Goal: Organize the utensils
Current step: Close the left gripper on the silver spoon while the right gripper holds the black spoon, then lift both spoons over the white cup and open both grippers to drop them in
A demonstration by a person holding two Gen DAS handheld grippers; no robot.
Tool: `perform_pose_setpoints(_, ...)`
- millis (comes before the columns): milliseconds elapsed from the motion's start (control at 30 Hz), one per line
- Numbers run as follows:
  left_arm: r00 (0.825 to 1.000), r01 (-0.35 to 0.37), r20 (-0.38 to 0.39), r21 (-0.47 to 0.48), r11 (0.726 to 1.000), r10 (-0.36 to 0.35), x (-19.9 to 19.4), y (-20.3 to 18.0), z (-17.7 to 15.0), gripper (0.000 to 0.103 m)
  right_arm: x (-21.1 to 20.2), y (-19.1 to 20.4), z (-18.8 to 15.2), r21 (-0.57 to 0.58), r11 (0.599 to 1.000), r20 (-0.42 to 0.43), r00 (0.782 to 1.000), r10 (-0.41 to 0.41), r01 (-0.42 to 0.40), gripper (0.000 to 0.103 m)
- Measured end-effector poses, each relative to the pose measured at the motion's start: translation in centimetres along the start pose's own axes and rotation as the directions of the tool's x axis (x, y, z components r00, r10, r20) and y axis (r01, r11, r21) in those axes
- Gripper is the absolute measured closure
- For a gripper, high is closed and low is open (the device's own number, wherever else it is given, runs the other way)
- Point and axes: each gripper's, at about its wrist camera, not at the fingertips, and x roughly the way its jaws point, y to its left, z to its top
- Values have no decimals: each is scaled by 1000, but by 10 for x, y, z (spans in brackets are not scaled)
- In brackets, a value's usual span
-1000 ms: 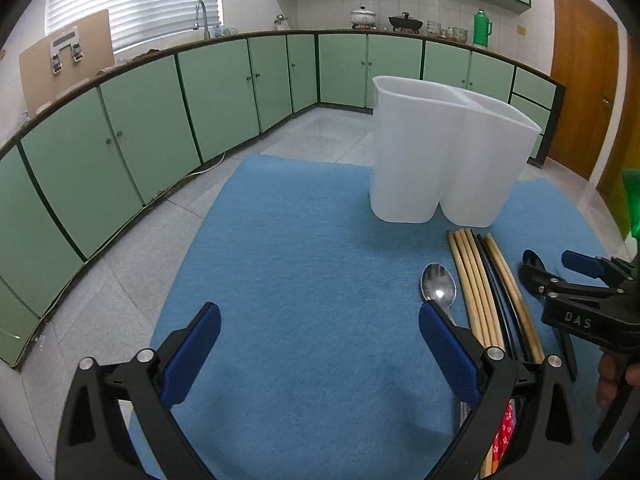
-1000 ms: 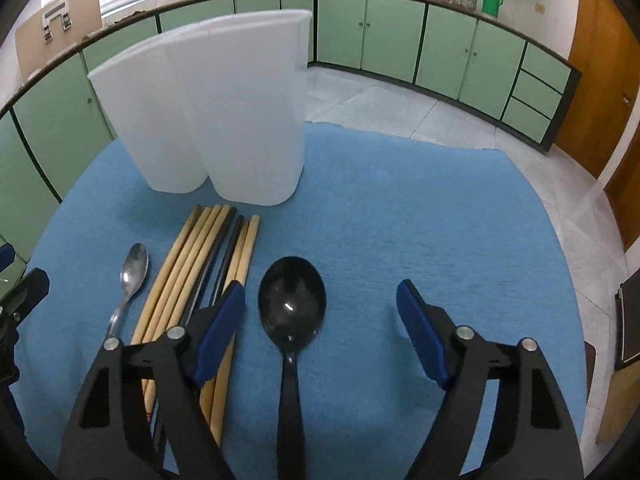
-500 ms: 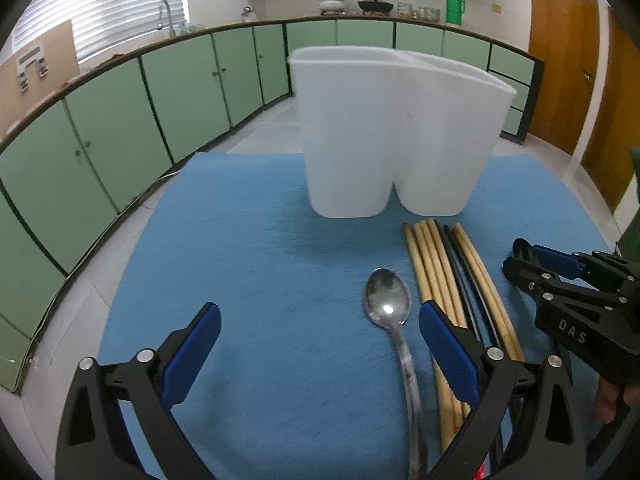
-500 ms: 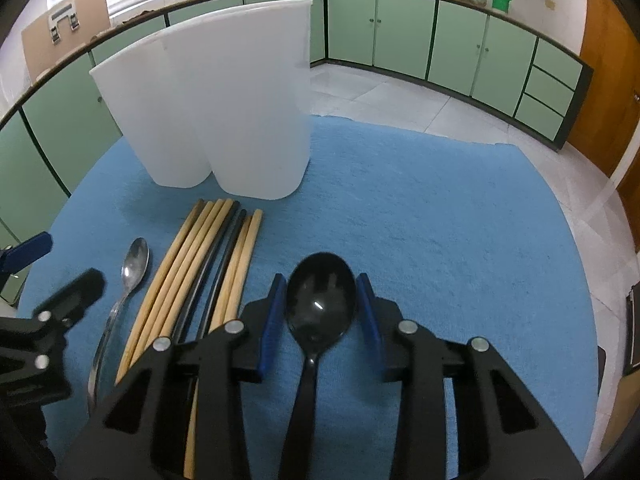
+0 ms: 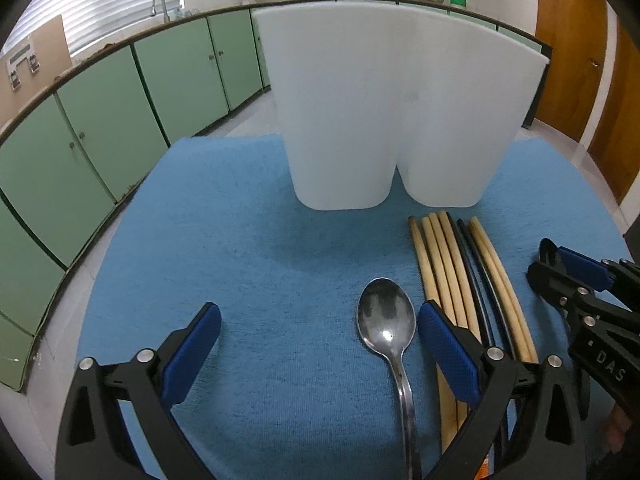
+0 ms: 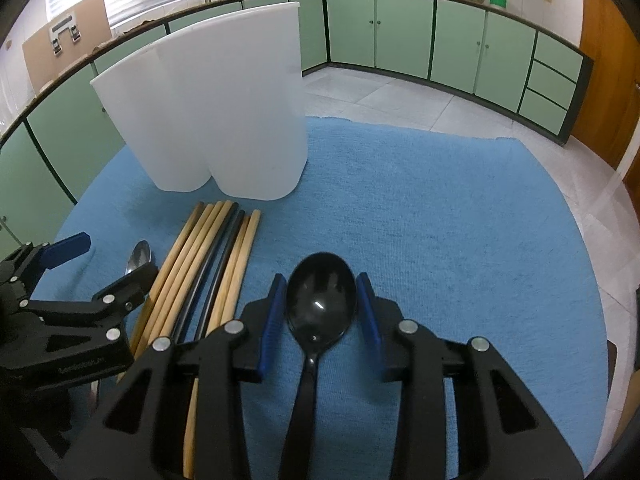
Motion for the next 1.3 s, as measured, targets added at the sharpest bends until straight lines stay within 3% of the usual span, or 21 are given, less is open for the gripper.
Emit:
perform_pose_setpoints(233, 999, 33, -20, -16, 999, -33, 4, 18, 6, 8, 1, 4, 4, -35, 999, -30, 1000, -10, 9, 65)
perform_pose_setpoints(433, 997, 79, -19, 0, 997, -79, 3, 16, 11, 39, 5, 7, 11, -43, 999, -78, 997, -7, 4, 60)
perform_pose_setpoints(500, 995, 102, -23, -1, 995, -102, 0, 13, 14, 57, 7, 8, 13, -45, 999, -97, 995, -9, 5, 59)
perform_pose_setpoints(567, 993, 115, -16, -4, 993, -115, -1, 9, 14, 70, 8, 10, 15, -56, 998, -108, 994, -17, 11, 62)
perform_pose_setpoints(600, 993, 118, -13, -3, 993, -118, -3, 5, 11, 74, 8, 10, 15, -60, 998, -111, 994, -14, 8, 69)
perform_pose_setpoints(767, 988, 151, 20, 6, 989, -151, -8, 0, 7, 75, 3, 4, 14, -26, 1000, -83, 996, 13, -16, 69)
perform_pose_setpoints(933, 961, 196, 193, 33, 980, -199, -45, 18, -9, 75, -34, 2, 7, -32, 998, 107, 993, 56, -53, 69)
perform_pose_setpoints(1133, 890, 183, 413, 60, 981, -191, -99, 26, -23, 75, -75, 0, 11, -38, 995, 310, 946, 99, -92, 69)
perform_pose_setpoints(1300, 843, 196, 500, 61, 979, -200, -124, 26, -17, 75, -90, 1, 21, -57, 992, 393, 911, 123, -110, 69)
